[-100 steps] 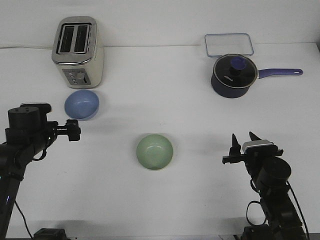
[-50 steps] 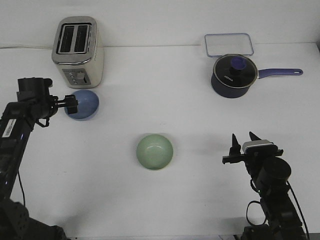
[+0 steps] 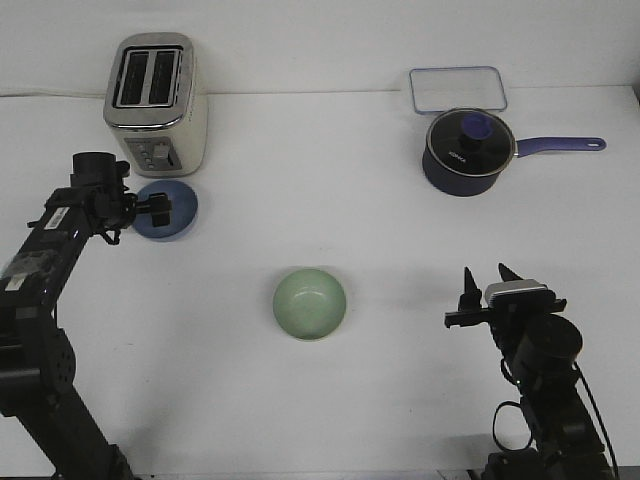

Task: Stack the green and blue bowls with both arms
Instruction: 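Close the left gripper on the blue bowl rim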

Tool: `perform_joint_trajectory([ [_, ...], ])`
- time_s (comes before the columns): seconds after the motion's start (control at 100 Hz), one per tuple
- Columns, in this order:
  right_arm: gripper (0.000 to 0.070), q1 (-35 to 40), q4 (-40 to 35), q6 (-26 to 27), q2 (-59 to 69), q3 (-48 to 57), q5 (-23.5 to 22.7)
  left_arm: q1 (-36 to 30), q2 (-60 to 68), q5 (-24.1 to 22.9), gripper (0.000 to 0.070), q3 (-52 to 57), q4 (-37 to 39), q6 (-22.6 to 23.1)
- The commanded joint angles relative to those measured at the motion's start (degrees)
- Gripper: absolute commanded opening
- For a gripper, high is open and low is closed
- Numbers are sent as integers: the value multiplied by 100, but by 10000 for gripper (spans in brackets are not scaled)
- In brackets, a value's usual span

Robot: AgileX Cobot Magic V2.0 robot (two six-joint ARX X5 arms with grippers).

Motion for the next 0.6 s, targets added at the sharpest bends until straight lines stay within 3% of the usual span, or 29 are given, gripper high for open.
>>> perform_joint_trajectory([
  [0.0,390,9,85,39,2,35,0,33,181,-37,571,138,22,57],
  [0.05,390,9,85,39,2,35,0,33,214,-37,549,138,22,48],
  [0.11,390,9,87,39,2,35,0,33,227,-35,461,138,20,46],
  [0.32,390,9,85,39,2,35,0,33,227,-35,0,138,17,50],
  [0.59,390,9,87,39,2,35,0,63,28,155,9,170,-24,20],
])
